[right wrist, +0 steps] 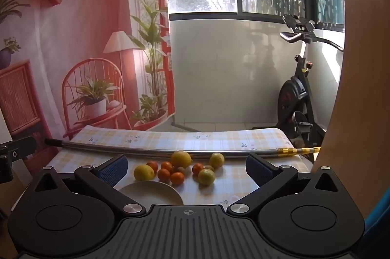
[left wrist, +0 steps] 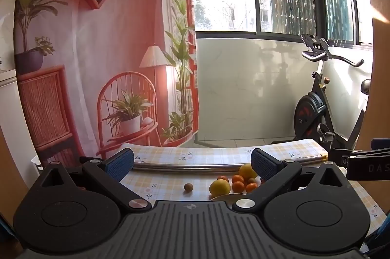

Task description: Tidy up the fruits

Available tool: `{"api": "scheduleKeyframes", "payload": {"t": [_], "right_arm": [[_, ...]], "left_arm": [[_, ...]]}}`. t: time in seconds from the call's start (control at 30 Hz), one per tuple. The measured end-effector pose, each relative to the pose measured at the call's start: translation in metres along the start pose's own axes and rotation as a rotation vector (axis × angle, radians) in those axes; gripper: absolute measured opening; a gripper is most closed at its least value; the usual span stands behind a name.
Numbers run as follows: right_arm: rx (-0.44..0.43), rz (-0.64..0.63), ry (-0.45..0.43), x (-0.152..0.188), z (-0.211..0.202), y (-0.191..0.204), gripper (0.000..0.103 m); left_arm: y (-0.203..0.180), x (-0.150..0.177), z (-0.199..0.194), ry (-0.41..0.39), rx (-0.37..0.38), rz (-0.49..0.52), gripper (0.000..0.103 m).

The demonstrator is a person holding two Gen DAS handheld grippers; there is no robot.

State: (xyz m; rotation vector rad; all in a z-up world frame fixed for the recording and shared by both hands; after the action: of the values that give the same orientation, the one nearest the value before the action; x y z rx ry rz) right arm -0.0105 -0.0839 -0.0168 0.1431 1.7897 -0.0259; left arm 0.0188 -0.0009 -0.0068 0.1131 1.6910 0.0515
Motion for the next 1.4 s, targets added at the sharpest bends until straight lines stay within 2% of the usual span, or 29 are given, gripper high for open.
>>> {"api": "scheduleKeyframes", "payload": {"t": [0.03, 0.7, 0.87, 1.07, 1.4], "right_arm": [[0.0, -0.001, -0.003, 0.0, 0.0, 0.0, 0.103], [0.0, 0.002, -0.013, 0.003, -0.003, 0.003, 0.103], [0.002, 0.003, -0.013, -0.015, -0.007, -0.004, 0.103], [0.001, 0.002, -0.018, -0.02, -0.009, -0.007, 0.103], [0.0, -0.003, -0.037, -0.008, -0.011, 0.003, 0.103]], "left_arm": [[0.002, 0.0, -0.001, -0.01, 0.001, -0.025, 0.103], [0.002, -0.003, -0.004, -0.036, 0.004, -0.014, 0.103], [0.001, -0.002, -0.005, -0.04, 0.008, -0.01, 0.103], [0.002, -0.002, -0.005, -0.042, 0.008, -0.014, 0.103], [0.002, -0.002, -0.006, -0.043, 0.009, -0.016, 0.103]]}}
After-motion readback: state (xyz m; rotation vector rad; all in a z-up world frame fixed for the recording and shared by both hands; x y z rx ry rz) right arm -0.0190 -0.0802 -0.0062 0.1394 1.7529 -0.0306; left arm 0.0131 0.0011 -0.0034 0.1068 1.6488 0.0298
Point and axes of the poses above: each gripper's, at about its wrist camera, not at the fingertips, and z roughly the way its jaws point, y to its left, x to its underside, the point moved 2 cm from there along z, roughly the way its jaws point, and after that the axes turned 13 degrees about -y, right-handed, at the moved point
